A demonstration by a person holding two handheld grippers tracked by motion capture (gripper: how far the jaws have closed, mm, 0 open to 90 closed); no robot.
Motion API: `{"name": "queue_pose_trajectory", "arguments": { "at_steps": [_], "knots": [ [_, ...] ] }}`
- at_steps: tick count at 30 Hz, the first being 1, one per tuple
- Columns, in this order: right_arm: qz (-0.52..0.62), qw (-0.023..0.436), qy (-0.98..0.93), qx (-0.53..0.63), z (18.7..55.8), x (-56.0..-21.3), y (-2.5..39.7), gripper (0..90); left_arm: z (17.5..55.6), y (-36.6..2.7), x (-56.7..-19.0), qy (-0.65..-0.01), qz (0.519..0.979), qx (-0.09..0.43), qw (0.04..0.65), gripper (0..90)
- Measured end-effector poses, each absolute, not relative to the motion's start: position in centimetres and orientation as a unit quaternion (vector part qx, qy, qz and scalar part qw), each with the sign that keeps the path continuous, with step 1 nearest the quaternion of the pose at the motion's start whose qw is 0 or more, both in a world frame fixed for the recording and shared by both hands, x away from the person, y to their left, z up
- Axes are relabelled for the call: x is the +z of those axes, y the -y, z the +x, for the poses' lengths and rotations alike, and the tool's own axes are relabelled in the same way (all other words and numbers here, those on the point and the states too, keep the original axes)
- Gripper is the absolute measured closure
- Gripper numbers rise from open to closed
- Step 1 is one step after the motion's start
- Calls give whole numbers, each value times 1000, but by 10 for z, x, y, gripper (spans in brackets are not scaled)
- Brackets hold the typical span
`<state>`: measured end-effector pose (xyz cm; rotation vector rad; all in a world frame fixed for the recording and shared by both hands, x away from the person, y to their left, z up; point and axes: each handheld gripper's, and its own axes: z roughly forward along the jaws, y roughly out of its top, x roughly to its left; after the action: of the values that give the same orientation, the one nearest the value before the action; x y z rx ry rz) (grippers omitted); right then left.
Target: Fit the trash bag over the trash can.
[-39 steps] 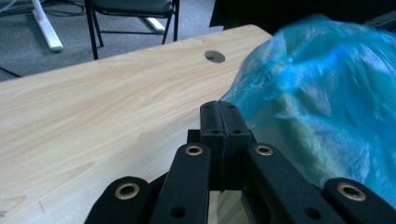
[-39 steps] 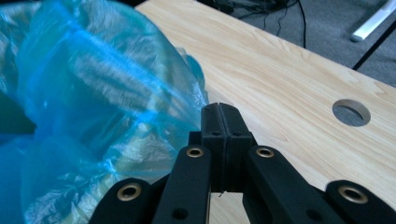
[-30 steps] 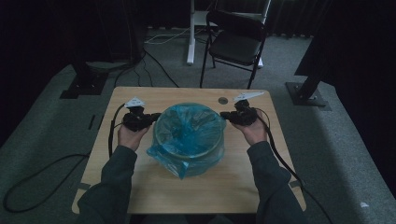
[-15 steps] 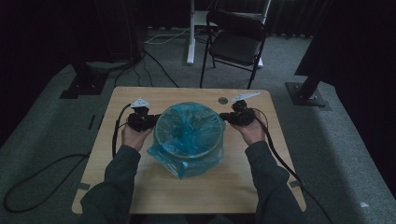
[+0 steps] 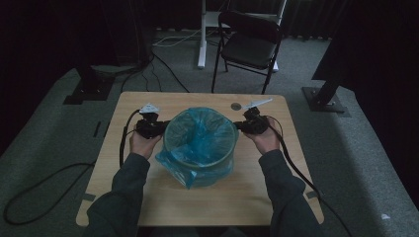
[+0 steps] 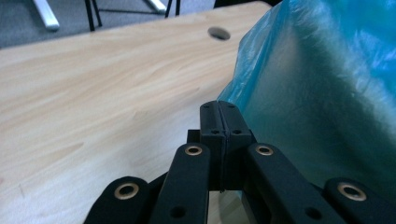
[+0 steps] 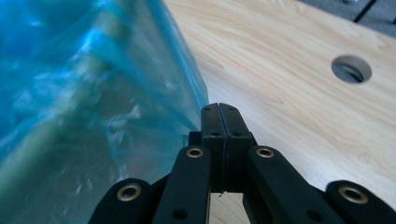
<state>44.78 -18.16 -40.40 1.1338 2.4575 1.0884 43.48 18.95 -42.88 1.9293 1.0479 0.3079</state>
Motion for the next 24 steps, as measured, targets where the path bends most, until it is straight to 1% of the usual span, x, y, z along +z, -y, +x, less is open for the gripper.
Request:
{"name": "queue_pose_trajectory", "arguments": {
  "at_steps": [4, 9, 11, 12, 15, 24],
  "knots": [
    [380, 118, -841, 368, 446, -403, 181, 898, 437, -193, -438, -440, 777, 119, 435, 895],
    [396, 127, -842, 343, 446, -409, 186, 898, 437, -194, -437, -438, 777, 120, 435, 892],
    [397, 128, -841, 345, 445, -409, 187, 898, 437, -194, -436, -439, 777, 121, 435, 875],
    [396, 129, -841, 346, 445, -409, 188, 896, 436, -194, -435, -440, 774, 122, 439, 851],
    [395, 132, -838, 352, 442, -407, 190, 833, 434, -197, -431, -438, 769, 122, 449, 790],
    [381, 161, -826, 383, 427, -394, 198, 648, 428, -208, -418, -433, 759, 127, 470, 709]
  ]
}}
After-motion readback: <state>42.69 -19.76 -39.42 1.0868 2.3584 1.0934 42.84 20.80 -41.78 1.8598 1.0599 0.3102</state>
